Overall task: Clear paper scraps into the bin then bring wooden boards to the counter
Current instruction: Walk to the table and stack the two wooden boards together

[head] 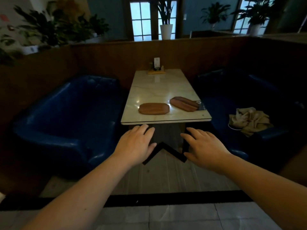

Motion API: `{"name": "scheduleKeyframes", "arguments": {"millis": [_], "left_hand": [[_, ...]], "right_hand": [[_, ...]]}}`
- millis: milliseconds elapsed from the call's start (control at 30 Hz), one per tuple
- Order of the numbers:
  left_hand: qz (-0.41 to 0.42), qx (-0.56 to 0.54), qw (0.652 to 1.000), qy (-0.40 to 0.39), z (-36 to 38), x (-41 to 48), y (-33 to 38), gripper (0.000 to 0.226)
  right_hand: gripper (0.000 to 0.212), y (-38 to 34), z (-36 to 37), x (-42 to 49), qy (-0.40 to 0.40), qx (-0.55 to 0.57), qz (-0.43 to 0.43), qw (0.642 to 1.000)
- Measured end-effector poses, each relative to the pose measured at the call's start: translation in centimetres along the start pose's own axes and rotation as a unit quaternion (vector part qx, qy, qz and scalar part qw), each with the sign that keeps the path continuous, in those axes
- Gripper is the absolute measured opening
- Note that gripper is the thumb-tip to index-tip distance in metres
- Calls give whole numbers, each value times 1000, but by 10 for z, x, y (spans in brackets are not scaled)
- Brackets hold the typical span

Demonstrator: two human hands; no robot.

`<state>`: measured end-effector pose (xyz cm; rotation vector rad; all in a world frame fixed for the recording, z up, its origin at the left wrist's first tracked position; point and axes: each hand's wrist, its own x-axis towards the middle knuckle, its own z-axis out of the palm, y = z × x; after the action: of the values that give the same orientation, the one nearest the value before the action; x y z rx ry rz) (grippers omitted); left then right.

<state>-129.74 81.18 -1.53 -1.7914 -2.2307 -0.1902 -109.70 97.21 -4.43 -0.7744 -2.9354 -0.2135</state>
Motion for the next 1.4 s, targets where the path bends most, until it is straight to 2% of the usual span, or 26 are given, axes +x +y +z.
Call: {"name": "scheduleKeyframes", "arguments": {"millis": [333, 667, 833, 967, 1167, 1400], "left_hand": [[25, -30, 999, -19, 67, 114, -75, 55], [-20, -34, 997, -69, 162, 263, -132, 52], [-52, -46, 993, -99, 211, 329, -158, 53], [-105, -84, 984, -120, 243, 361, -185, 52], [-153, -128, 969, -146, 289, 395, -233, 47], [-181, -167, 952, -182, 359, 448, -306, 58]], "right_hand": [[74, 37, 49, 119, -25, 38, 56, 997], [75, 119, 143, 246, -72, 94, 78, 990], [69, 165, 162, 323, -78, 102, 62, 990], [69, 194, 177, 386, -111, 132, 53, 984], [65, 208, 210, 454, -150, 165, 73, 972], [63, 218, 249, 537, -196, 174, 135, 956]]}}
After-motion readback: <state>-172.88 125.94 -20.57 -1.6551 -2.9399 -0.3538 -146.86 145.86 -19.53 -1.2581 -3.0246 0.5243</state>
